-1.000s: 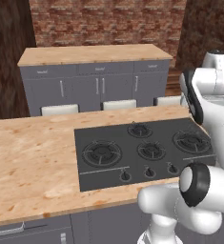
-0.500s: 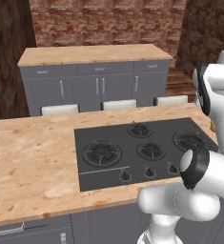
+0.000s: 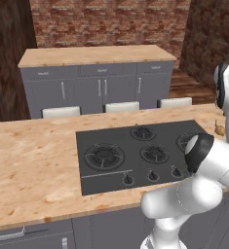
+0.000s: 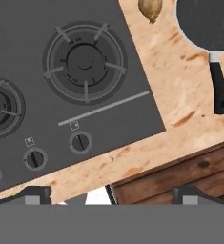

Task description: Place the pan on the front center burner on the stove. Then place the tomato and the onion in the pan and turn on the front center burner.

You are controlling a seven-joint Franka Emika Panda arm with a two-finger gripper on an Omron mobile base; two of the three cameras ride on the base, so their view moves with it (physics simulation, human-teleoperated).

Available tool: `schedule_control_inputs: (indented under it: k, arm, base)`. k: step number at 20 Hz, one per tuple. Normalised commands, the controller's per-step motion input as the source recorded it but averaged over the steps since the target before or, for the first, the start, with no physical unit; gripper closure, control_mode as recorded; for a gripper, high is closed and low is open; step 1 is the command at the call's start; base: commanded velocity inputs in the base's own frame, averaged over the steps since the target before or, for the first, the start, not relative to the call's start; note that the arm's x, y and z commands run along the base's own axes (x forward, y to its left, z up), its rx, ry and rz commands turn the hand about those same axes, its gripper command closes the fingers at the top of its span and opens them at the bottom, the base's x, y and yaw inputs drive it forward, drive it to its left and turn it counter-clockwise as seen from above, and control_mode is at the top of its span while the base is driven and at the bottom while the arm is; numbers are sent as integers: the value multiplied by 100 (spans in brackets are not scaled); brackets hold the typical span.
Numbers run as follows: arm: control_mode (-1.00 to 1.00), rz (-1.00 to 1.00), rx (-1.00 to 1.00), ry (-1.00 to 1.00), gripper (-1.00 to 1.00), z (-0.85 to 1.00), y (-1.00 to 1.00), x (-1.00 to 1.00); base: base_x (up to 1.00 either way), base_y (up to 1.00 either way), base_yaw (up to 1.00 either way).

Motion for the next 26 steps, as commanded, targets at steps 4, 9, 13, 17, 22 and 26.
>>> schedule_control_inputs:
  k: [4,9,13,17,22,26]
  arm:
    - [-100,0,8,6,-100,-1,-54,-4]
    - [-100,0,6,7,-100,-1,-44,0]
    - [-100,0,4,6,-100,-12,-39,-8]
    - [-100,0,3,8,-100,-28,-35,-6]
    - [-100,0,1,7,-100,-34,-34,0]
    - [-100,0,0,3,-100,-18,-34,0]
  base:
    - [0,0,0]
    - [0,0,0]
    - [0,0,0]
    - [0,0,0]
    - [0,0,0]
    - [0,0,0]
